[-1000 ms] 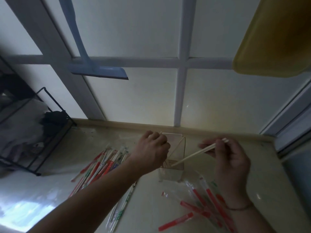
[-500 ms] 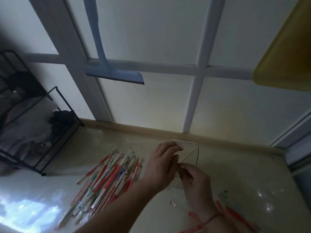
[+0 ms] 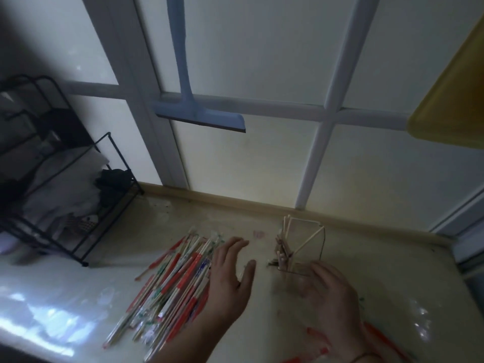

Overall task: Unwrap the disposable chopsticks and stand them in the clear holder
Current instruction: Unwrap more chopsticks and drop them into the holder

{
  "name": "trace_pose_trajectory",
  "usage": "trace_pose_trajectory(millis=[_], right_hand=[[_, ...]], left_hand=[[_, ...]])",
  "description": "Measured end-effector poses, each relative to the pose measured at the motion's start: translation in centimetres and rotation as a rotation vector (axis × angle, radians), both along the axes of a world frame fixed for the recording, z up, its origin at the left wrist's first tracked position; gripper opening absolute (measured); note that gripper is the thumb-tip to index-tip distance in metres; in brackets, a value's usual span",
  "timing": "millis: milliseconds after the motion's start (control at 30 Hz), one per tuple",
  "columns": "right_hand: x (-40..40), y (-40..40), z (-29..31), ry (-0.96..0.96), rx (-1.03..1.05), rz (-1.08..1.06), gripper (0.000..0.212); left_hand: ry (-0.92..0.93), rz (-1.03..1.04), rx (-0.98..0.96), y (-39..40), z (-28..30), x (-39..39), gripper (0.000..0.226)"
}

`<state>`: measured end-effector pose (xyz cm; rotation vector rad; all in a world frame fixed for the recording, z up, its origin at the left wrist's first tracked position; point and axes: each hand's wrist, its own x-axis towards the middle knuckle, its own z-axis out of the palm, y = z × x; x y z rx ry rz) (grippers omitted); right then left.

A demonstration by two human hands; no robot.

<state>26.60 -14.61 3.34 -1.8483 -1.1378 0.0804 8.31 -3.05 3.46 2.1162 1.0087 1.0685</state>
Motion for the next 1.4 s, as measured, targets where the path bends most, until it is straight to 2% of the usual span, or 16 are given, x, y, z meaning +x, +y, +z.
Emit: trace_pose_trajectory(millis=[100, 167, 200, 333, 533, 633, 733, 800, 833, 900, 967, 1033, 1100, 1200, 1300, 1400], right_hand=[[-0.4, -2.0, 0.2, -0.061, 0.202, -0.059, 0.037], [-1.8, -2.8, 0.6, -0.106, 0.315, -0.059, 0.026], [-2.6, -2.7, 1.0, -0.106, 0.332, -0.039, 0.024], [-6.2, -1.0, 1.0, -0.127, 0.320, 0.075, 0.022], [-8.8, 0.9, -2.2, -0.120, 0.129, 0.302, 0.010], [-9.6, 1.0, -2.6, -0.086, 0.049, 0.345, 0.005], [-9.8, 1.4, -2.5, 0.107, -0.181, 0.288, 0.010], [-10.5, 2.2, -1.7, 0.377, -0.505, 0.259, 0.010], [-11.0, 2.7, -1.1, 0.566, -0.626, 0.247, 0.030], [-11.9, 3.7, 0.2, 0.953, -0.729, 0.245, 0.045], [-12.4, 4.3, 1.5, 1.086, -0.722, 0.251, 0.043], [-12.8, 4.2, 2.3, 1.118, -0.672, 0.227, 0.033], [-12.7, 3.7, 3.2, 1.019, -0.622, 0.240, 0.027], [-11.9, 2.3, 5.2, 0.829, -0.603, 0.278, 0.022], [-11.3, 0.9, 7.8, 0.930, -0.590, 0.409, 0.014], [-10.8, 0.0, 9.7, 0.991, -0.577, 0.479, 0.023]], left_hand=[[0.401, 0.122, 0.003, 0.2, -3.9, -5.8, 0.037], [0.733, 0.098, -0.054, -0.2, -5.7, -8.7, 0.053], [0.835, 0.099, -0.075, -0.5, -6.4, -9.5, 0.057], [0.958, 0.091, -0.134, -1.4, -7.2, -9.7, 0.033], [1.159, 0.094, -0.195, -0.8, -5.8, -8.9, 0.038], [1.011, 0.099, -0.310, -0.4, -5.1, -9.2, 0.026], [0.614, 0.043, -0.485, -0.2, -4.5, -9.7, 0.018], [0.359, 0.009, -0.596, -1.0, -3.4, -9.9, 0.025], [0.244, -0.007, -0.636, -1.7, -2.9, -10.0, 0.026], [0.067, -0.059, -0.703, -3.4, -2.3, -10.1, 0.022], [-0.062, -0.142, -0.797, -5.0, -1.8, -9.9, 0.018], [-0.123, -0.267, -0.842, -6.0, -1.5, -9.7, 0.017], [-0.071, -0.315, -0.827, -6.2, -0.9, -9.8, 0.016], [0.009, -0.182, -0.711, -4.7, 1.3, -9.6, 0.029], [-0.257, -0.100, -0.816, -2.0, 5.9, -8.1, 0.047], [-0.458, -0.136, -0.916, 0.4, 9.7, -5.5, 0.033]])
